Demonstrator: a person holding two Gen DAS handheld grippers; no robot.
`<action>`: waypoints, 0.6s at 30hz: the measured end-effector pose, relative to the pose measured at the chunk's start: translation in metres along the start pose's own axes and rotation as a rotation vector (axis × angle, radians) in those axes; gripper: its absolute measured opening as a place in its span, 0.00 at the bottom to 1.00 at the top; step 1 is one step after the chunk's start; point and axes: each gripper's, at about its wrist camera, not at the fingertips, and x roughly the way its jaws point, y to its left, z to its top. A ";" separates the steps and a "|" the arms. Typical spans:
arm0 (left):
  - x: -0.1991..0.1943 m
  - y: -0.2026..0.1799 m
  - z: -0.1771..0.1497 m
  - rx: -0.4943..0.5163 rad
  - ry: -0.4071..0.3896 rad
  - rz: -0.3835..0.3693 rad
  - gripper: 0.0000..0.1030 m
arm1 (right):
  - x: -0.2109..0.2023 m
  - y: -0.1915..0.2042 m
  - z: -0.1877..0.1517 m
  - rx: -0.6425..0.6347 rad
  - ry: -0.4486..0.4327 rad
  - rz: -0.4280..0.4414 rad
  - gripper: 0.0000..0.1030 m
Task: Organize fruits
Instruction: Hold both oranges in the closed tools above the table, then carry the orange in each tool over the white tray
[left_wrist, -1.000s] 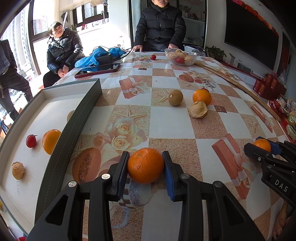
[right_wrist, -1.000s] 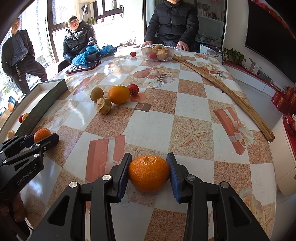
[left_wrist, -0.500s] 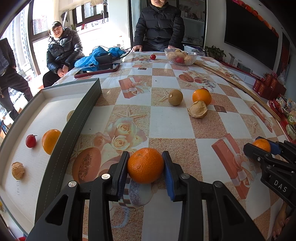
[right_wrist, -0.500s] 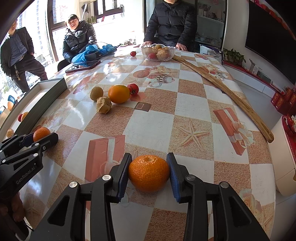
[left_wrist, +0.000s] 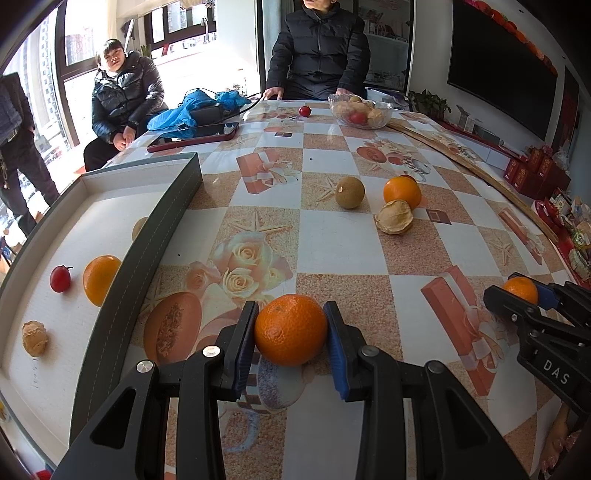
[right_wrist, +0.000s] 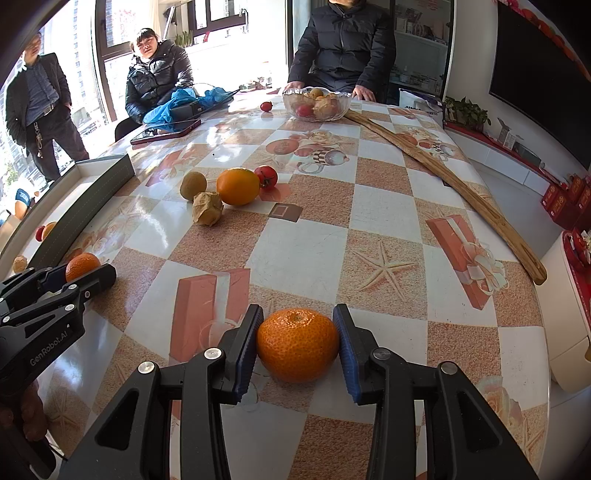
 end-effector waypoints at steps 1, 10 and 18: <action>-0.001 -0.001 0.000 0.002 0.010 -0.005 0.37 | 0.000 0.000 0.000 0.000 0.000 0.000 0.40; -0.014 0.010 0.003 -0.054 0.087 -0.107 0.37 | 0.000 0.000 0.001 -0.006 0.013 -0.001 0.39; -0.040 0.019 0.008 -0.024 0.059 -0.118 0.37 | -0.011 -0.018 0.002 0.095 0.092 0.078 0.39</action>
